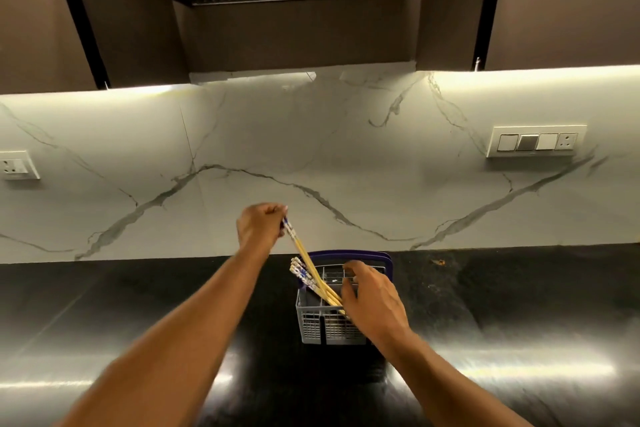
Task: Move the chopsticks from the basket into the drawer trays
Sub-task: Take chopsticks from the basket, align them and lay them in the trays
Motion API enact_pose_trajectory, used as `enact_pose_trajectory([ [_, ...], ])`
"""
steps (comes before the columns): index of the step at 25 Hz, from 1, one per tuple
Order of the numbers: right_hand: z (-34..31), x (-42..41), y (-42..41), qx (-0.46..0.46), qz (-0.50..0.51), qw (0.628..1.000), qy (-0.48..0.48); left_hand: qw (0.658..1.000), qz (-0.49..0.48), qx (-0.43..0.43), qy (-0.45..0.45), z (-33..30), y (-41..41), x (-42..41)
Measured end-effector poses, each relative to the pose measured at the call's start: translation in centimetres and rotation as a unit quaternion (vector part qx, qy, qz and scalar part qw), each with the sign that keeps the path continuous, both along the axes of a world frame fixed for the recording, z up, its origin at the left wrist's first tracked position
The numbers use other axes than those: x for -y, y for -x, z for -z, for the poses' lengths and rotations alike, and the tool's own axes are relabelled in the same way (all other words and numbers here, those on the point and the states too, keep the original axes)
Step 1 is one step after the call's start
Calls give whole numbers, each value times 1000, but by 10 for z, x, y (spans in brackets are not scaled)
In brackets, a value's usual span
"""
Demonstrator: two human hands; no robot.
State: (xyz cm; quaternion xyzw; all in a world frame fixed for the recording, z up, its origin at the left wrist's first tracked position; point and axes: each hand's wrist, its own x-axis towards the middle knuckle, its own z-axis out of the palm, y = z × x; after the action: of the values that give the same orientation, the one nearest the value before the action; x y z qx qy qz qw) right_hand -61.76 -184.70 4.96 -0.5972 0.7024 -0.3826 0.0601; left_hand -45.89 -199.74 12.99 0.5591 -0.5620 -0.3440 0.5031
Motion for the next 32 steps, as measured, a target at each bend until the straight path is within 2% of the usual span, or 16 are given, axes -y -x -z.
enact_pose_trajectory([
  [5,-48,2,-8,61,-38,997,24,978,204,-13,50,-102,0,-26],
  [8,-73,-5,-7,74,-52,995,40,963,256,-30,77,-132,8,-50],
  [18,-120,-43,2,203,-61,975,64,944,305,-57,114,-175,16,-103],
  [21,-127,-55,2,299,-74,949,63,941,315,-62,106,-180,14,-114],
  [27,-125,-74,5,400,-126,908,-15,941,322,-66,85,-172,8,-132],
  [32,-87,-107,7,389,-145,903,-110,937,332,-104,4,-118,-5,-151],
])
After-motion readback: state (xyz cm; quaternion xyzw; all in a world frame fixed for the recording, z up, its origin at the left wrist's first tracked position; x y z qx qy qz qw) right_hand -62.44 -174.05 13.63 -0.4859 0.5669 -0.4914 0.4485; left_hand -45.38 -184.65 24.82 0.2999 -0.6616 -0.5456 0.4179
